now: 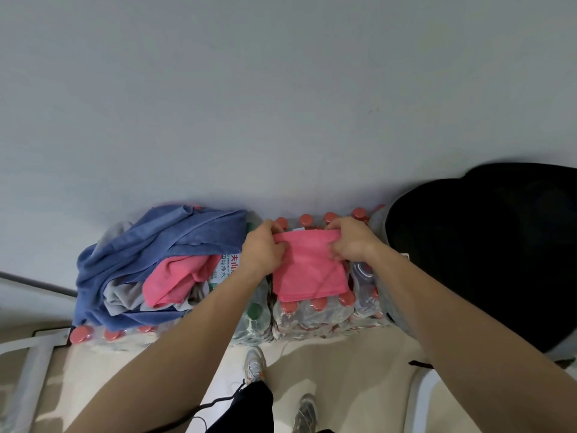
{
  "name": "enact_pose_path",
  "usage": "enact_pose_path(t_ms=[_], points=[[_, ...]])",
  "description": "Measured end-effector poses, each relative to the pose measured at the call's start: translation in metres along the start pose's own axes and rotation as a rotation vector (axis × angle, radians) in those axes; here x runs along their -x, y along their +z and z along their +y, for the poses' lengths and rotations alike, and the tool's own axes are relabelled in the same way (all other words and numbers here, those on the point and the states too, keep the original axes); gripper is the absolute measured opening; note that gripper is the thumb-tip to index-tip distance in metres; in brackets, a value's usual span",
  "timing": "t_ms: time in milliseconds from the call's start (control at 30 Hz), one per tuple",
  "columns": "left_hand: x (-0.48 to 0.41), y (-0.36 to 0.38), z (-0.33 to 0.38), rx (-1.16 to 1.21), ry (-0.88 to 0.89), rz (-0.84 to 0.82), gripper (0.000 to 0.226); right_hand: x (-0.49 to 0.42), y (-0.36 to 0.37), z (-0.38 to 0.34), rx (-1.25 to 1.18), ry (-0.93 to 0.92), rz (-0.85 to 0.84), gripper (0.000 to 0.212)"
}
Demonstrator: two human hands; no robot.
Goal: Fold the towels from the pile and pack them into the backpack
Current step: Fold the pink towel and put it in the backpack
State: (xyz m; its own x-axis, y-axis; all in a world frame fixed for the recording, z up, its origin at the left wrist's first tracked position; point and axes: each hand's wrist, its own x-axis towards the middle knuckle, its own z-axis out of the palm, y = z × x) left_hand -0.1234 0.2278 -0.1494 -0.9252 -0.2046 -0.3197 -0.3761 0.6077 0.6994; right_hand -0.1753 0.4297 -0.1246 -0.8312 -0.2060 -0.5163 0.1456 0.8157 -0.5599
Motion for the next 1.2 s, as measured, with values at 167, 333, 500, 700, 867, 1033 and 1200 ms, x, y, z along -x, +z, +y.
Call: enact_pose_path(t_ms=[167, 333, 500, 700, 867, 1033, 1200], points=[[0.027, -0.003, 0.001, 0.073, 0.043, -0.008, 0.018, 0.026, 0.001, 0.004, -0.114, 0.0, 0.015, 0.026], [0.062, -0.001, -0.014, -0.005, 0.173, -0.095, 0.026, 0.061, 0.013, 0.018, -0.101, -0.08, 0.007, 0.003], [0.078, 0.01, -0.029, -0.142, 0.31, -0.123, 0.029, 0.082, 0.041, 0.038, -0.033, -0.164, 0.075, 0.023], [0.089, 0.02, -0.037, -0.469, 0.449, -0.048, 0.026, 0.08, 0.058, 0.032, 0.221, -0.104, 0.081, 0.024], [0.083, 0.027, -0.013, -0.594, 0.365, 0.096, 0.041, 0.083, 0.069, 0.021, 0.392, -0.083, 0.224, 0.037], [0.066, 0.061, -0.004, -0.588, 0.289, 0.123, 0.034, 0.082, 0.07, 0.011, 0.573, -0.074, 0.342, 0.051], [0.066, 0.072, -0.02, -0.569, 0.295, 0.155, 0.035, 0.062, 0.064, 0.016, 0.479, -0.312, 0.194, 0.051]])
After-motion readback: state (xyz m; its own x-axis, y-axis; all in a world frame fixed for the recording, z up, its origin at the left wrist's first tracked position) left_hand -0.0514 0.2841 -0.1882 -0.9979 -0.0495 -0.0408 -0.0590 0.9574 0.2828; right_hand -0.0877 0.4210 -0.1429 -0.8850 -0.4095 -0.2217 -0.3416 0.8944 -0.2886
